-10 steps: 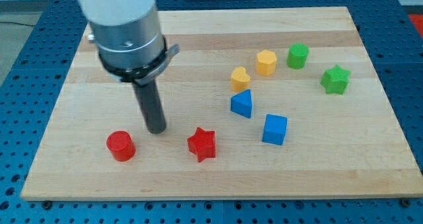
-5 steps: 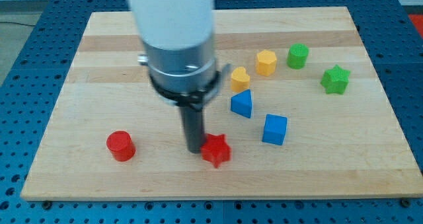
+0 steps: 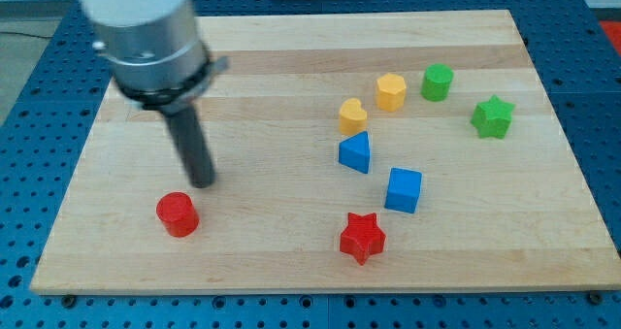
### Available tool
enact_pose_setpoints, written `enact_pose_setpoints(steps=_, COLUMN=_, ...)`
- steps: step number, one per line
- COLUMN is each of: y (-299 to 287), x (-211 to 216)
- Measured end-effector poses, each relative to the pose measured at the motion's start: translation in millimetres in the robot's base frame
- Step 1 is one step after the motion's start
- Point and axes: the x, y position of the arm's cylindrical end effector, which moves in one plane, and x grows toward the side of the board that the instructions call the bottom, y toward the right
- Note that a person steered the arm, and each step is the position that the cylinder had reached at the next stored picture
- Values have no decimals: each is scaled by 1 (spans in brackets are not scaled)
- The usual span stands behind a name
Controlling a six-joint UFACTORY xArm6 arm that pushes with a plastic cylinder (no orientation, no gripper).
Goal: Move the red blocks towards the bottom center of the board
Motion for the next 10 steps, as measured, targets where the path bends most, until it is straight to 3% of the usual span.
enact_pose_setpoints(steps=1, y=-47, x=13)
enact_pose_setpoints(steps=3, y=44, x=98)
enact_pose_setpoints(steps=4, y=74, x=99)
enact_pose_setpoints(steps=5, y=50, x=109)
enact_pose_setpoints(steps=6, y=-9, x=98)
enact_pose_setpoints(steps=7, y=-12, x=62)
enact_pose_setpoints(steps=8, y=0, x=57)
enact_pose_setpoints(steps=9, y=60, x=61)
enact_pose_setpoints(steps=10, y=62, x=64)
